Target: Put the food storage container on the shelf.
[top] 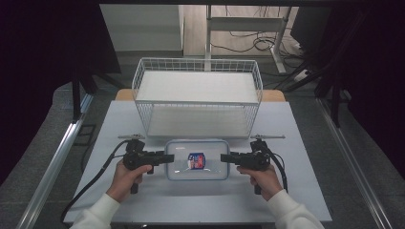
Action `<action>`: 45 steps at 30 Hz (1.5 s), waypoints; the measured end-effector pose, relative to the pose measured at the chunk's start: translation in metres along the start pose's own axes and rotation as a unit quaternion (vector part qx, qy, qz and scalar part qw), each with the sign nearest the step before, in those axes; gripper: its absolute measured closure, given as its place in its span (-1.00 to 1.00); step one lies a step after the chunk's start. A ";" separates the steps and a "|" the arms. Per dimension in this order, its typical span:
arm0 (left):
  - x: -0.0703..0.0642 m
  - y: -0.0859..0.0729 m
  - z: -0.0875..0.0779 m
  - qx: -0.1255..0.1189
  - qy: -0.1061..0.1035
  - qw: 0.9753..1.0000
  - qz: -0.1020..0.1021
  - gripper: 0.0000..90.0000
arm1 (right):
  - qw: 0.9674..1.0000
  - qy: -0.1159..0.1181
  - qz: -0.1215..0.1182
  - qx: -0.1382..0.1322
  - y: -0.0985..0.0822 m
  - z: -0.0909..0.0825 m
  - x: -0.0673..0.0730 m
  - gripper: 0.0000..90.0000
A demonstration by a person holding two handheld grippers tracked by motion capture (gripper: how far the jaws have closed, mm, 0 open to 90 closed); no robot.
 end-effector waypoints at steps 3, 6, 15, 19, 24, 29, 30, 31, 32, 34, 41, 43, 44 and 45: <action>0.005 0.008 0.001 -0.001 -0.003 1.000 0.000 0.11 | 1.000 -0.001 -0.001 -0.004 0.007 0.002 -0.003 0.15; 0.011 0.014 0.002 -0.002 -0.006 1.000 0.001 0.11 | 1.000 -0.004 -0.004 -0.007 0.014 0.005 -0.005 0.15; 0.036 0.035 0.006 -0.006 -0.011 1.000 -0.001 0.10 | 1.000 -0.013 -0.013 -0.010 0.036 0.020 -0.014 0.15; 0.045 0.043 0.009 -0.003 -0.014 1.000 -0.006 0.11 | 1.000 -0.014 -0.012 -0.010 0.044 0.026 -0.021 0.15; 0.057 0.047 0.014 -0.007 -0.014 1.000 -0.008 0.10 | 1.000 -0.020 -0.014 -0.009 0.052 0.033 -0.027 0.15; 0.067 0.048 0.019 -0.004 -0.011 1.000 -0.010 0.10 | 1.000 -0.020 -0.008 -0.007 0.054 0.043 -0.036 0.14; 0.069 0.048 0.020 -0.003 -0.010 1.000 -0.014 0.10 | 1.000 -0.019 -0.004 -0.005 0.054 0.047 -0.040 0.14; 0.070 0.047 0.021 -0.005 -0.007 1.000 -0.019 0.10 | 1.000 -0.019 -0.004 -0.005 0.054 0.047 -0.040 0.14; 0.071 0.048 0.022 -0.009 -0.008 1.000 -0.019 0.10 | 1.000 -0.020 0.001 -0.004 0.053 0.049 -0.042 0.14; 0.073 0.048 0.023 -0.018 -0.006 1.000 -0.024 0.09 | 1.000 -0.021 0.013 -0.010 0.054 0.051 -0.045 0.13; 0.080 0.049 0.026 -0.031 0.000 0.999 -0.035 0.08 | 0.998 -0.031 0.046 -0.023 0.055 0.057 -0.052 0.13; 0.082 0.050 0.027 -0.036 -0.001 0.998 -0.041 0.08 | 0.998 -0.034 0.053 -0.027 0.055 0.059 -0.052 0.12; 0.083 0.050 0.027 -0.038 -0.001 0.998 -0.043 0.08 | 0.997 -0.035 0.065 -0.030 0.055 0.060 -0.053 0.12; 0.084 0.050 0.028 -0.040 -0.003 0.998 -0.045 0.08 | 0.996 -0.037 0.069 -0.031 0.055 0.060 -0.054 0.12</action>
Point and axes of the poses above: each handheld gripper's, and its own axes: z roughly forward along the jaws, y roughly out of its top, x roughly to its left, the point moved 3 cm from there along z, roughly forward along the jaws, and after that the axes turned 13 degrees about -y, right-handed, at the moved point
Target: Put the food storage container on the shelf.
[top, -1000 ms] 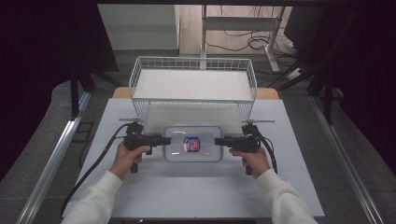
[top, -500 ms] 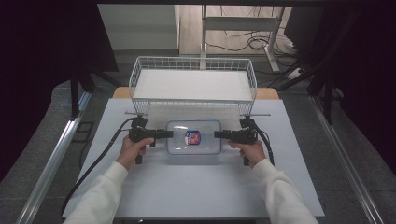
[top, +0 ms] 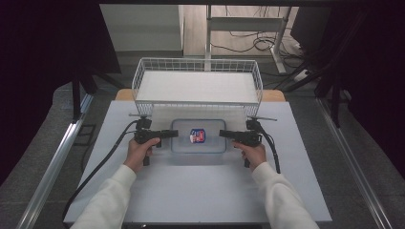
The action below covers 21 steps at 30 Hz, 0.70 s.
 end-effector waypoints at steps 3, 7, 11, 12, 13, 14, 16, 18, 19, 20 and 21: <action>0.004 0.001 0.001 -0.007 -0.003 1.000 -0.008 0.07 | 1.000 -0.003 0.012 -0.002 0.000 0.002 -0.001 0.12; 0.008 0.001 0.003 -0.012 -0.006 1.000 -0.016 0.06 | 0.999 -0.005 0.036 -0.006 0.001 0.004 -0.002 0.11; 0.010 0.002 0.004 -0.020 -0.003 0.999 -0.026 0.05 | 0.999 -0.010 0.048 -0.008 0.000 0.007 -0.003 0.11; 0.011 0.002 0.004 -0.020 -0.005 0.999 -0.024 0.05 | 0.999 -0.011 0.050 -0.010 0.001 0.007 -0.003 0.10; 0.012 0.002 0.004 -0.021 -0.006 0.999 -0.024 0.04 | 0.999 -0.012 0.050 -0.011 0.001 0.007 -0.003 0.10; 0.012 0.002 0.004 -0.021 -0.005 1.000 -0.022 0.04 | 0.999 -0.012 0.049 -0.013 0.001 0.007 -0.003 0.10; 0.010 0.001 0.005 -0.023 -0.003 1.000 -0.017 -0.04 | 0.999 -0.026 0.039 -0.017 -0.001 0.007 0.000 -0.08; 0.005 -0.001 0.005 -0.019 0.001 1.000 -0.005 -0.17 | 0.998 -0.047 0.015 -0.025 -0.004 0.005 0.005 -0.17; 0.004 -0.002 0.004 -0.016 0.005 1.000 0.003 -0.17 | 0.998 -0.047 0.015 -0.025 -0.004 0.005 0.005 -0.17; 0.000 -0.003 0.002 -0.015 0.018 1.000 0.015 -0.26 | 0.996 -0.071 -0.015 -0.045 -0.007 -0.001 0.012 -0.23; -0.003 -0.003 -0.001 -0.014 0.027 0.999 0.025 -0.26 | 0.996 -0.071 -0.015 -0.045 -0.007 -0.001 0.012 -0.23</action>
Point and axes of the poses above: each handheld gripper's, and its own axes: z roughly forward along the jaws, y roughly out of its top, x roughly to its left, the point moved 3 cm from there along z, roughly forward along the jaws, and after that the axes turned 13 degrees about -y, right-handed, at the moved point
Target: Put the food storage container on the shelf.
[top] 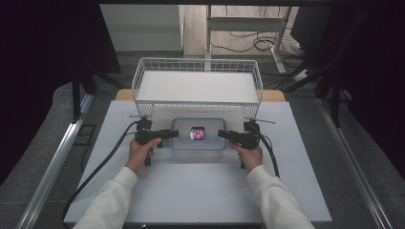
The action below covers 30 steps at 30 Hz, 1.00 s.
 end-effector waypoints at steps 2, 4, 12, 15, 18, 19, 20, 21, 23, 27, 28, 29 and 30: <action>-0.007 0.000 -0.006 -0.007 0.019 1.000 0.017 -0.32 | 0.999 -0.018 -0.023 -0.029 -0.002 -0.011 0.002 -0.25; -0.015 -0.003 -0.014 -0.002 0.034 0.999 0.040 -0.34 | 0.998 -0.021 -0.038 -0.039 -0.003 -0.023 0.002 -0.24; -0.049 -0.027 -0.030 0.039 0.053 0.993 0.102 -0.35 | 0.990 -0.008 -0.133 -0.040 -0.023 -0.058 0.001 0.24; -0.061 -0.038 -0.033 0.055 0.060 0.989 0.122 -0.38 | 0.985 -0.009 -0.170 -0.021 -0.038 -0.063 0.004 0.47; -0.071 -0.045 -0.038 0.058 0.069 0.987 0.130 -0.41 | 0.973 0.002 -0.230 0.008 -0.059 -0.061 0.015 0.72; -0.074 -0.047 -0.040 0.057 0.071 0.987 0.133 -0.41 | 0.973 0.002 -0.230 0.008 -0.059 -0.061 0.015 0.72; -0.077 -0.049 -0.042 0.057 0.074 0.986 0.135 -0.41 | 0.971 0.007 -0.240 0.015 -0.063 -0.059 0.018 0.79; -0.079 -0.052 -0.044 0.058 0.076 0.986 0.137 -0.41 | 0.968 0.011 -0.249 0.021 -0.066 -0.057 0.022 0.85; -0.083 -0.059 -0.046 0.068 0.085 0.983 0.148 -0.41 | 0.963 0.015 -0.268 0.028 -0.072 -0.051 0.029 0.92; -0.088 -0.076 -0.047 0.092 0.099 0.977 0.164 -0.41 | 0.956 0.014 -0.292 0.037 -0.079 -0.040 0.041 0.96; -0.090 -0.079 -0.047 0.097 0.102 0.976 0.167 -0.41 | 0.954 0.013 -0.296 0.039 -0.081 -0.036 0.043 0.96; -0.091 -0.082 -0.048 0.104 0.103 0.974 0.171 -0.42 | 0.953 0.011 -0.299 0.041 -0.082 -0.033 0.046 0.97; -0.092 -0.083 -0.048 0.105 0.102 0.974 0.171 -0.42 | 0.952 0.009 -0.304 0.044 -0.082 -0.028 0.049 0.97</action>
Point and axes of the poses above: each handheld gripper's, and its own axes: z roughly forward along the jaws, y roughly out of its top, x roughly to its left, the point moved 3 cm from there along z, roughly forward along the jaws, and after that the axes turned 13 degrees about -y, right-handed, at the moved point
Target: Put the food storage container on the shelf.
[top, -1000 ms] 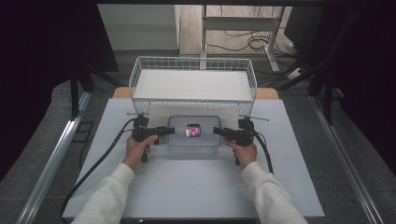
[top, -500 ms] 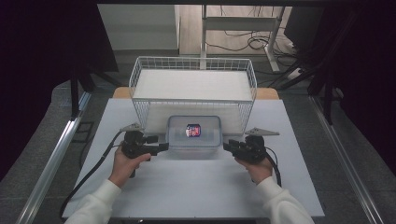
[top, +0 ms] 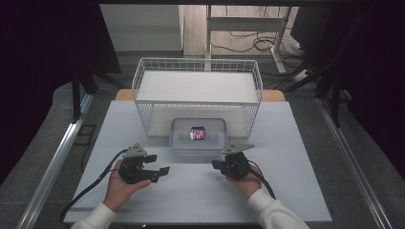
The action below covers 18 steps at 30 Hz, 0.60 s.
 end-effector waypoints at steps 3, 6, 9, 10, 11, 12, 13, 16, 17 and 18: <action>-0.005 -0.004 -0.003 0.000 -0.002 1.000 0.001 -0.42 | 1.000 -0.005 -0.011 0.006 0.006 0.012 0.007 0.97; -0.008 -0.009 -0.007 0.003 0.001 1.000 0.003 -0.43 | 1.000 -0.003 -0.014 0.009 0.013 0.025 0.011 0.97; -0.011 -0.012 -0.008 0.010 0.011 1.000 0.013 -0.44 | 1.000 -0.010 -0.015 0.015 0.020 0.039 0.013 0.97; -0.012 -0.013 -0.008 0.013 0.013 1.000 0.018 -0.44 | 1.000 -0.014 -0.018 0.015 0.022 0.043 0.014 0.97; -0.014 -0.014 -0.008 0.013 0.015 1.000 0.023 -0.44 | 1.000 -0.016 -0.018 0.018 0.024 0.047 0.015 0.97; -0.015 -0.015 -0.009 0.012 0.017 0.999 0.028 -0.44 | 1.000 -0.017 -0.017 0.020 0.026 0.050 0.016 0.97; -0.016 -0.015 -0.009 0.011 0.019 0.999 0.031 -0.43 | 1.000 -0.016 -0.016 0.021 0.028 0.054 0.017 0.97; -0.015 -0.017 -0.009 0.013 0.024 0.999 0.035 -0.43 | 0.999 -0.015 -0.025 0.028 0.029 0.058 0.018 0.97; -0.015 -0.017 -0.008 0.015 0.026 0.999 0.035 -0.43 | 0.999 -0.017 -0.028 0.026 0.030 0.059 0.018 0.97; -0.014 -0.017 -0.008 0.016 0.027 0.999 0.036 -0.43 | 0.999 -0.016 -0.024 0.028 0.030 0.059 0.018 0.97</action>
Point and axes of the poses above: each handheld gripper's, and its own axes: z roughly forward along the jaws, y roughly out of its top, x roughly to its left, the point moved 3 cm from there along z, roughly forward along the jaws, and after that the axes turned 13 degrees about -y, right-handed, at the moved point
